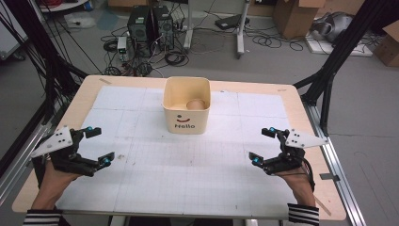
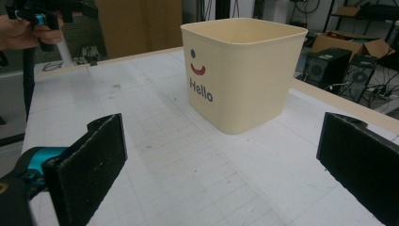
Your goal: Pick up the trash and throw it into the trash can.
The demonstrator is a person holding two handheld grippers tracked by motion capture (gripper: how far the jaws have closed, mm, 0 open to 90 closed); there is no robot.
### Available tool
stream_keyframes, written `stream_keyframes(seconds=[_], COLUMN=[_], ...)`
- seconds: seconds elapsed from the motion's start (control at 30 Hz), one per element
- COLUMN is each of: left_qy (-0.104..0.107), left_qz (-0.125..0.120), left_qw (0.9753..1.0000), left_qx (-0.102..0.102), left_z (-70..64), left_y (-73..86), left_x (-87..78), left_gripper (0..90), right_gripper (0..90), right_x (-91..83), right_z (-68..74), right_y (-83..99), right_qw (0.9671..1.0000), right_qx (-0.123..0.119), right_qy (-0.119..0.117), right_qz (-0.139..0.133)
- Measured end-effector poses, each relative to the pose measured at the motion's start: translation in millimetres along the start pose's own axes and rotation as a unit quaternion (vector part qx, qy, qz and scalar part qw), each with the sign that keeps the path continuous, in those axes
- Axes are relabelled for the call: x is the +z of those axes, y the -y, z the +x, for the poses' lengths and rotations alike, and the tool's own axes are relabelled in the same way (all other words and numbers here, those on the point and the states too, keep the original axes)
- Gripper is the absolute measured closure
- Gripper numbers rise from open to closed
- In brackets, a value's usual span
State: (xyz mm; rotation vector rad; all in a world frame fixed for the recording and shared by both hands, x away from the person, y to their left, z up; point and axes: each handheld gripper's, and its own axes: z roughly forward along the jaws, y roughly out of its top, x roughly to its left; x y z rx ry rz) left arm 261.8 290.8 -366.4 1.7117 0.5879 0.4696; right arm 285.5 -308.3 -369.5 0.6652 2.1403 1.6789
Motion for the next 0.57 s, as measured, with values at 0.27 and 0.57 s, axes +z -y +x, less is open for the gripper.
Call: stream_keyframes(seconds=[0.27,0.57], left_qy=[-0.003,-0.002], left_qz=[-0.007,-0.006], left_qw=[0.9998,0.9998], left_qx=[-0.016,-0.018], left_z=[2.9,4.3], left_y=[5.5,8.8], left_x=[-7.5,-9.3], left_gripper=[1.7,1.7], right_gripper=[0.9,0.9], right_x=[-0.2,-0.2], right_z=[-0.7,-0.9], right_y=[0.0,0.1], right_qw=[1.0,1.0], right_qx=[-0.002,-0.003], right_qy=[0.002,0.002], right_qz=[-0.002,-0.002])
